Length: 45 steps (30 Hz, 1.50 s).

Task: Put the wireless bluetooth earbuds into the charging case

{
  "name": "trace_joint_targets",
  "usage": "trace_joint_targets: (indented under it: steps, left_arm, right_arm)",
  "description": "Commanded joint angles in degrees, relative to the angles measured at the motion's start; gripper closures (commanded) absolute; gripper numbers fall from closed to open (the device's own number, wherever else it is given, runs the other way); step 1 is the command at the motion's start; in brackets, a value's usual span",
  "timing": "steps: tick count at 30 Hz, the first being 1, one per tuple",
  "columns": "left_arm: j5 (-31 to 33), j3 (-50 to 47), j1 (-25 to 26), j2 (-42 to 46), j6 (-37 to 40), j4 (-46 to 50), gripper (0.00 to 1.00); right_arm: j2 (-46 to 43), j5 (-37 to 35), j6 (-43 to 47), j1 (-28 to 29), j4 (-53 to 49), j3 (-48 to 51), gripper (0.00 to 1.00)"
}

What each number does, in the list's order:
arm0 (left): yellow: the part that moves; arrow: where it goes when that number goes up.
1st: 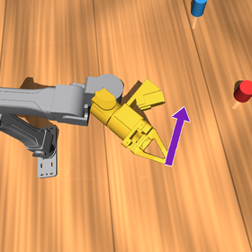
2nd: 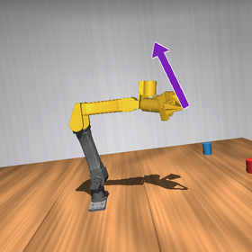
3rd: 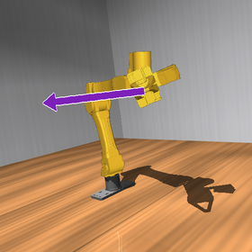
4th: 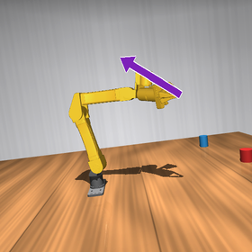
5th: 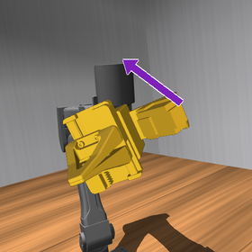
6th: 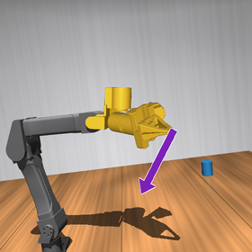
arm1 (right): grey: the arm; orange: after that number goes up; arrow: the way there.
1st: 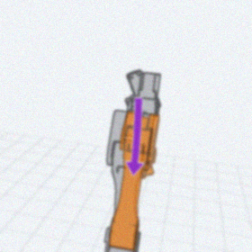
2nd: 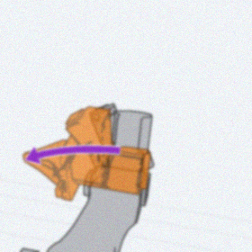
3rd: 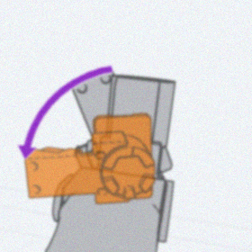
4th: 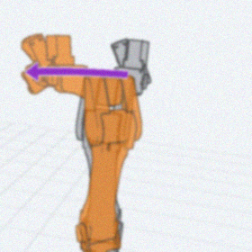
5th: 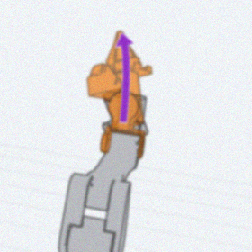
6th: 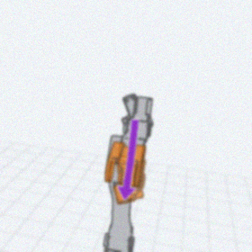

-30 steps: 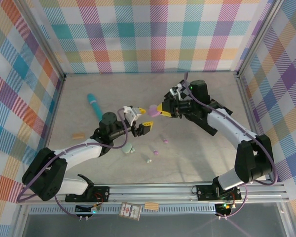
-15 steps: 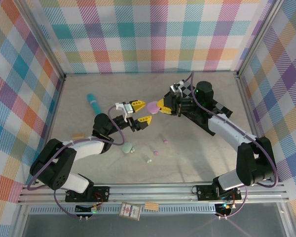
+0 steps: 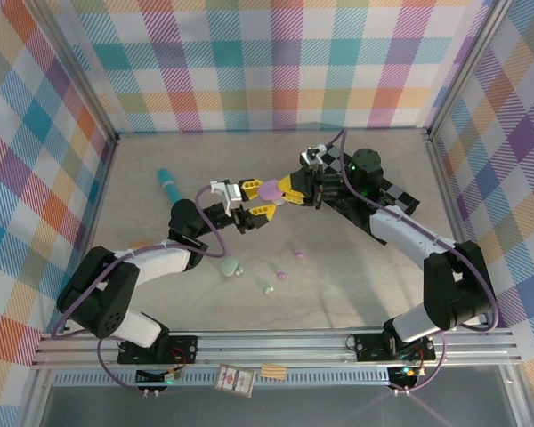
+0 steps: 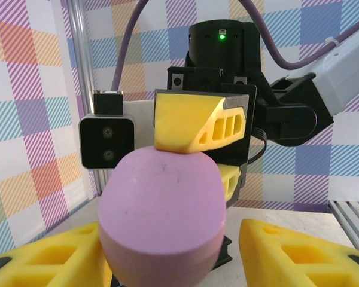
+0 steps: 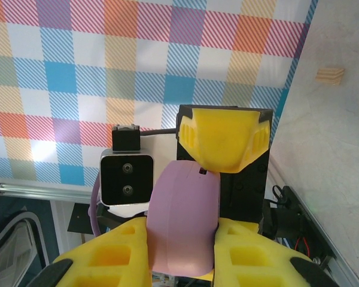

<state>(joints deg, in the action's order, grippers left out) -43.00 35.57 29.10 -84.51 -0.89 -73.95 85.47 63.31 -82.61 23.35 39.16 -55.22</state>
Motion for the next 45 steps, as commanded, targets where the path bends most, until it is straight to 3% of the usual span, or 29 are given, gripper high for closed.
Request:
trace_joint_targets:
  steps: [1, 15, 17, 20, 22, 25, 28, 34, 36, 39, 41, 45]
  left_arm:
    - [-2.61, 1.83, 0.52, -0.39, -0.42, -3.57, 0.49]
    - [-3.05, 1.46, 0.52, -0.23, -0.53, -3.56, 0.65]
    - [-2.96, 1.36, 0.52, -0.15, -0.52, -3.55, 0.67]
    - [-2.96, 0.95, 0.36, 0.07, -0.45, -3.39, 0.7]
    - [-2.86, 0.32, 0.08, 0.28, -0.51, -3.35, 0.7]
    - [-3.42, -0.86, -0.52, 0.75, -0.56, -2.91, 0.7]
    - [-5.46, -1.55, -1.07, 1.77, 0.09, 0.19, 0.7]
    - [-9.85, -1.53, -1.17, 7.32, 6.54, 17.89, 0.7]
    - [-10.91, -0.8, -1.15, 9.63, 10.0, 26.43, 0.69]
    - [-12.3, 0.37, -1.2, 11.81, 13.66, 35.29, 0.69]
    - [-12.98, 1.05, -1.18, 12.48, 14.7, 38.24, 0.69]
    - [-13.71, 1.34, -0.98, 13.56, 14.65, 39.38, 0.7]
  right_arm:
    - [0.74, 0.1, -1.7, 0.59, 4.68, -0.44, 0.83]
    - [2.2, -0.5, -2.56, 1.37, 5.11, -0.37, 0.82]
    - [1.7, -0.72, -0.79, 1.34, 2.86, -0.66, 0.77]
    - [0.44, -1.13, 4.29, 1.34, -3.51, -1.51, 0.58]
    - [-1.47, -2.65, 12.05, 1.08, -13.62, -2.8, 0.44]
    - [-4.3, -8.82, 31.87, 1.16, -36.72, -7.3, 0.28]
    - [-5.75, -16.67, 49.41, 1.46, -51.21, -10.5, 0.21]
    - [-8.18, -25.06, 75.93, 4.51, -65.37, -15.27, 0.15]
    - [-8.75, -27.35, 90.02, 7.04, -71.5, -17.47, 0.14]
    - [-11.51, -33.58, 107.63, 11.79, -72.53, -15.32, 0.12]
    - [-12.25, -35.34, 112.95, 13.17, -71.16, -14.13, 0.11]
    - [-10.24, -34.9, 112.94, 13.6, -68.92, -15.85, 0.13]
